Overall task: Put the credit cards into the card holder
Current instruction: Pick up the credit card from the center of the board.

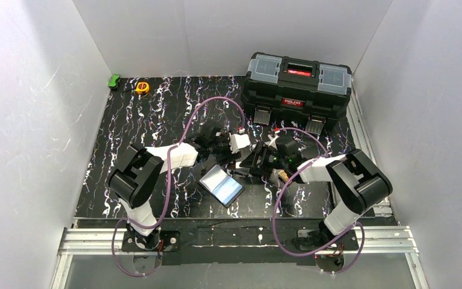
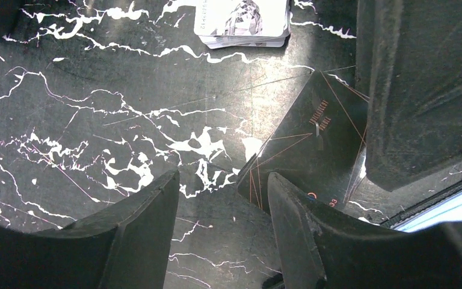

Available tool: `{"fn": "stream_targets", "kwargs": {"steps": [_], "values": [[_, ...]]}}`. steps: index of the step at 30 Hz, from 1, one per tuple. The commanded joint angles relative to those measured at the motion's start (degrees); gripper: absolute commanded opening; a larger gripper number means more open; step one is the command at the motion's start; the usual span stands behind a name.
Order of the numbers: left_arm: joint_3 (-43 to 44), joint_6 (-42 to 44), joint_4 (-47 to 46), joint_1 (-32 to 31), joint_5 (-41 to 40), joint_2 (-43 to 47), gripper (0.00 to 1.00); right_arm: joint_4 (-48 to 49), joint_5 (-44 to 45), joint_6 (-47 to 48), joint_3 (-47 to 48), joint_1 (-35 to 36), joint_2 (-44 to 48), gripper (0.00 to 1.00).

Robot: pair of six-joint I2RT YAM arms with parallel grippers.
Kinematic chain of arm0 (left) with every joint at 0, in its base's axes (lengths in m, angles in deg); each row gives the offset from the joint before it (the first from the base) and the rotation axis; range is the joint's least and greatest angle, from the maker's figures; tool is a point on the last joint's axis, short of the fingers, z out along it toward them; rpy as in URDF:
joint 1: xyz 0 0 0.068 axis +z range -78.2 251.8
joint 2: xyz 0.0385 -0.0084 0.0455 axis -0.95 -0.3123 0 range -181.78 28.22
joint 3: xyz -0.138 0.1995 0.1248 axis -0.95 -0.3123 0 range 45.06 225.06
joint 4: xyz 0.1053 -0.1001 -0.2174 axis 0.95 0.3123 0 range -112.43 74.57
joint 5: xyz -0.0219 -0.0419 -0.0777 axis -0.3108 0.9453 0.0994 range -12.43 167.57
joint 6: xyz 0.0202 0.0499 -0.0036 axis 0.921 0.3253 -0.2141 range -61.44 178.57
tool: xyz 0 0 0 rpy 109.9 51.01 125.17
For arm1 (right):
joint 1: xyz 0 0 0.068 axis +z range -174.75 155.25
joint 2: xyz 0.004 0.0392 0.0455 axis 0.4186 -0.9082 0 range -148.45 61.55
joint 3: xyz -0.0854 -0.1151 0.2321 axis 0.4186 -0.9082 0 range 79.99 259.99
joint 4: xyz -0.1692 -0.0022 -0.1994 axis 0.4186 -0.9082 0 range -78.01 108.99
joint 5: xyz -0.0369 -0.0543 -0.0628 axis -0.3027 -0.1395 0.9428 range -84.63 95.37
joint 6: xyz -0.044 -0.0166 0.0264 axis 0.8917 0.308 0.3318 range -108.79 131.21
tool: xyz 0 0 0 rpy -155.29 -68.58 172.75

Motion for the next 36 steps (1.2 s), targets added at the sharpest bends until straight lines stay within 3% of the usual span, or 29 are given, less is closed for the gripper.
{"fn": "stream_targets", "kwargs": {"steps": [1,13,22,28,36], "values": [[0.77,2.31,3.67,-0.31,3.2,-0.2,0.53,3.06,-0.17,-1.08,-0.07,0.09,-1.66,0.73],[-0.15,1.21,9.0,-2.5,8.19,2.59,0.51,2.61,0.91,-1.29,-2.41,0.09,0.08,0.72],[6.93,-11.21,14.82,3.46,0.51,4.08,0.51,0.96,2.4,-0.56,-3.79,0.09,0.7,0.71],[5.89,-8.81,13.07,4.53,-4.14,3.14,0.5,0.96,2.31,-0.46,-3.98,0.07,0.54,0.71],[5.82,-6.11,12.63,2.48,-3.47,1.11,0.5,0.81,2.38,-0.56,-3.56,0.09,0.33,0.71]]}}
